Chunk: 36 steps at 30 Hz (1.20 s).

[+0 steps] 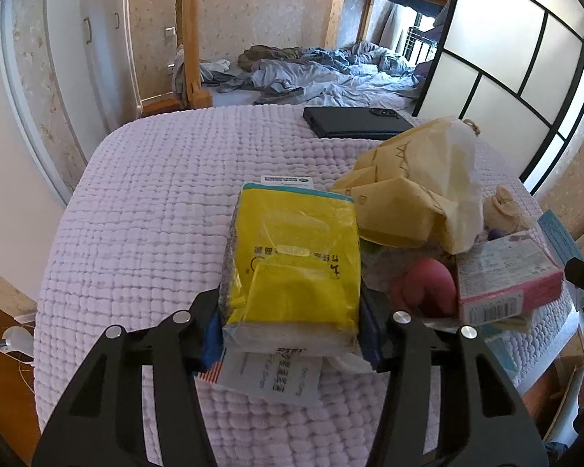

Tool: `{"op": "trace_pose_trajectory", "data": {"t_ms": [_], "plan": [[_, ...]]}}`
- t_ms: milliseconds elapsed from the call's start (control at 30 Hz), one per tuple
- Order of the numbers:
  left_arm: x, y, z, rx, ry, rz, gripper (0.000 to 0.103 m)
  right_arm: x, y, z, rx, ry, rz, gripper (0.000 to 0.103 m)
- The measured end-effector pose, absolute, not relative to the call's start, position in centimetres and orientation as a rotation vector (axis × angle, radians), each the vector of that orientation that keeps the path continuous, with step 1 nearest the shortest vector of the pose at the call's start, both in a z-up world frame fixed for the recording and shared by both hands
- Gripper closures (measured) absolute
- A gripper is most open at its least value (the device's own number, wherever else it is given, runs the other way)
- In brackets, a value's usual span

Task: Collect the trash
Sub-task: 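Grasp the blue duck-print box with the right gripper while the left grasps the yellow package, then carry the blue box and yellow package in both grippers over the white bin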

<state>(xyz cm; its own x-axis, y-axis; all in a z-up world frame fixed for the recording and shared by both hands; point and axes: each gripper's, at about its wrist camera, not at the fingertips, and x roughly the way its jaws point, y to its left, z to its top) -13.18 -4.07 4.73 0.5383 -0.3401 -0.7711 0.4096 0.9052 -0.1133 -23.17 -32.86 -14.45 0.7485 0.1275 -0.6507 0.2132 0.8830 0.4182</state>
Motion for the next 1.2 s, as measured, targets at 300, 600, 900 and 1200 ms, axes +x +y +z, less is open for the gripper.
{"op": "trace_pose_trajectory", "data": {"t_ms": [300, 600, 900, 1200], "plan": [[-14.8, -3.6, 5.9, 0.057, 0.897, -0.444, 0.048, -25.0, -31.9, -13.6, 0.449, 0.720, -0.051, 0.006], [-17.6, -3.2, 5.7, 0.023, 0.924, -0.444, 0.048, -27.7, -30.7, -13.3, 0.408, 0.722, -0.041, 0.006], [-20.6, -2.7, 5.2, -0.018, 0.955, -0.447, 0.048, -28.9, -29.6, -13.3, 0.402, 0.723, -0.026, 0.006], [-23.2, -2.6, 4.7, -0.019, 0.980, -0.448, 0.048, -30.6, -27.3, -13.7, 0.323, 0.742, -0.009, 0.006]]}}
